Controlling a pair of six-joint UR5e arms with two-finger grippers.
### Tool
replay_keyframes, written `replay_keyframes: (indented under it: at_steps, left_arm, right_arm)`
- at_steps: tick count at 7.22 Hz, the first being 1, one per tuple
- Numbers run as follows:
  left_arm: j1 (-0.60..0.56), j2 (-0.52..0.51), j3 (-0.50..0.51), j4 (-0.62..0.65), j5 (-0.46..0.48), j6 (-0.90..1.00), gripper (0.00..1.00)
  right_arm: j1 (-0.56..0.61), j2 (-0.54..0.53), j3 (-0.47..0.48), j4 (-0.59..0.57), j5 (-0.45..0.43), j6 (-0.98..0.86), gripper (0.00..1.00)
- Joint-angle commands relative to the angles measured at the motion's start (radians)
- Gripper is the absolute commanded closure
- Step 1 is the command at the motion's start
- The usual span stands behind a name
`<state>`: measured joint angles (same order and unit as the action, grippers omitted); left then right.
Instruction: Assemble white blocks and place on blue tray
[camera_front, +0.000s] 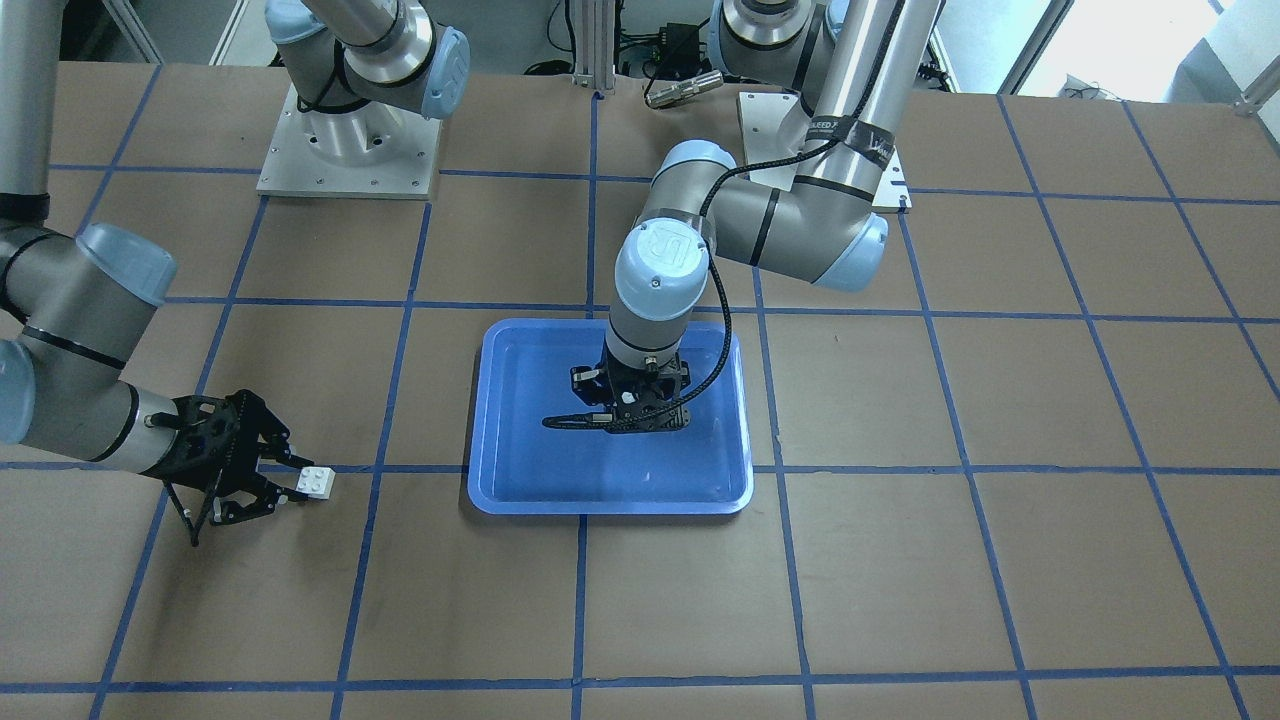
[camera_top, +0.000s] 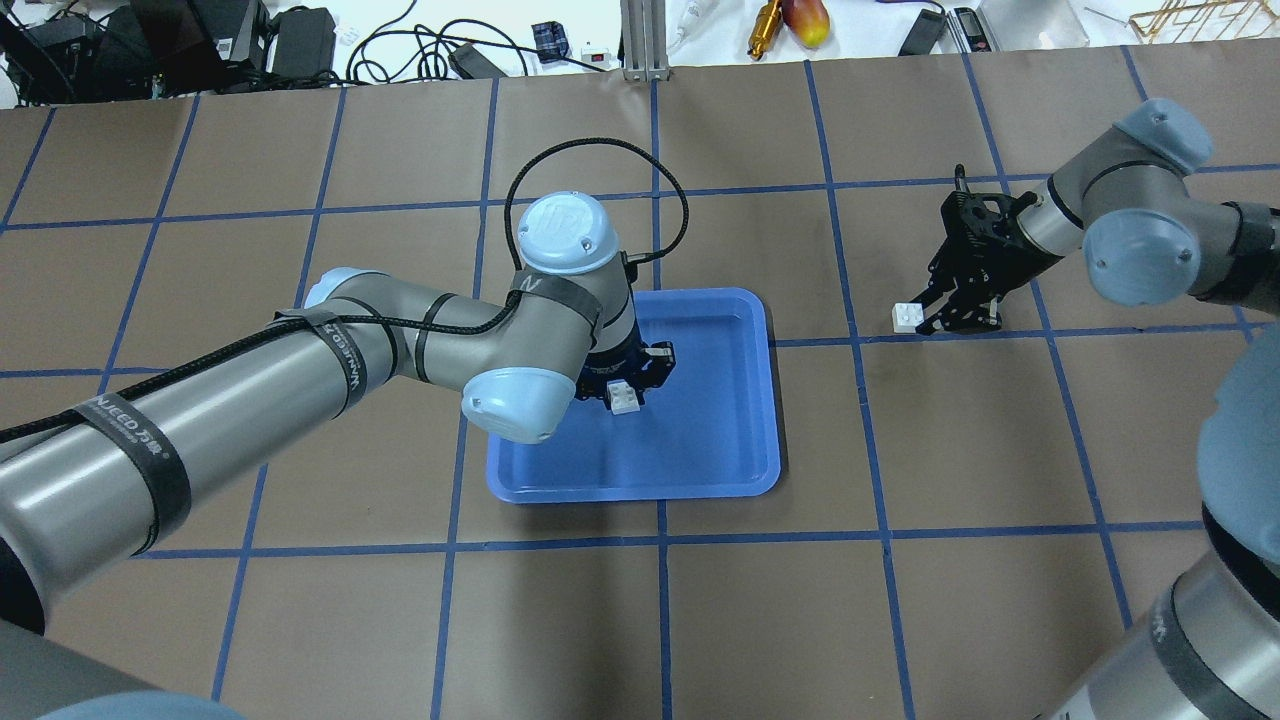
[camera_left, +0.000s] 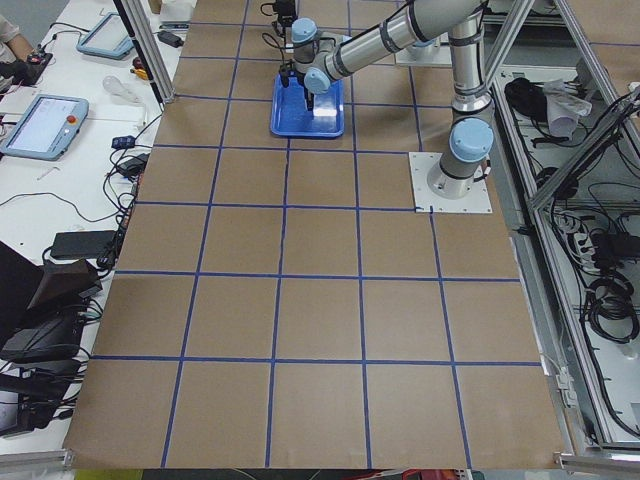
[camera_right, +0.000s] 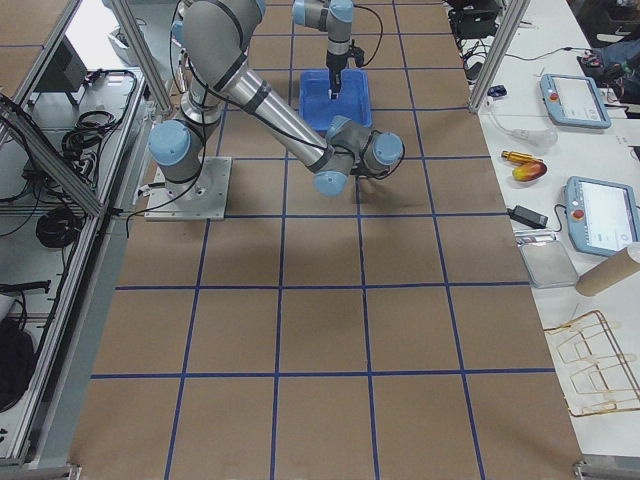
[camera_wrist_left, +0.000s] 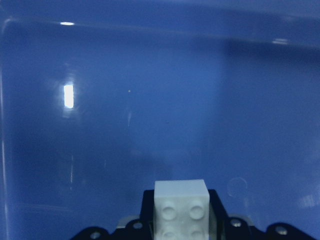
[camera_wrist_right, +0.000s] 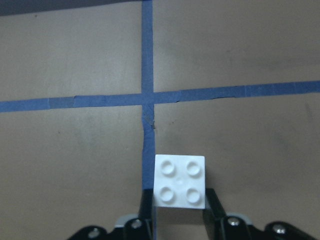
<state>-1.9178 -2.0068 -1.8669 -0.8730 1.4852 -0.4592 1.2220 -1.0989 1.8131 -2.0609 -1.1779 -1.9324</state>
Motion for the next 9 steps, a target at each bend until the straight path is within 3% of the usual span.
replay_keyframes:
  at_steps: [1, 2, 4, 5, 7, 9]
  left_arm:
    - [-0.015, -0.021, -0.001, 0.002, 0.006, -0.01, 0.45]
    - [-0.015, -0.024, 0.002, 0.006, 0.009, -0.013, 0.22]
    - [-0.015, -0.02, 0.003, 0.006, 0.01, -0.003, 0.16]
    - [-0.006, 0.003, 0.006, 0.006, 0.01, 0.011, 0.12]
    - [0.086, 0.046, 0.018, -0.014, -0.008, 0.042, 0.0]
    - [0.132, 0.075, -0.029, -0.037, -0.051, 0.161, 0.0]
  right_arm:
    - [0.005, -0.025, 0.0, 0.002, 0.001, 0.006, 1.0]
    - [0.007, -0.03, 0.002, 0.002, 0.012, 0.006, 1.0]
    - [0.045, -0.073, 0.005, 0.04, 0.047, 0.029, 1.0]
    - [0.053, -0.135, 0.008, 0.11, 0.108, 0.071, 1.0]
    - [0.094, -0.159, 0.052, 0.111, 0.119, 0.13, 1.0]
    - [0.178, -0.168, 0.054, 0.097, 0.122, 0.194, 1.0]
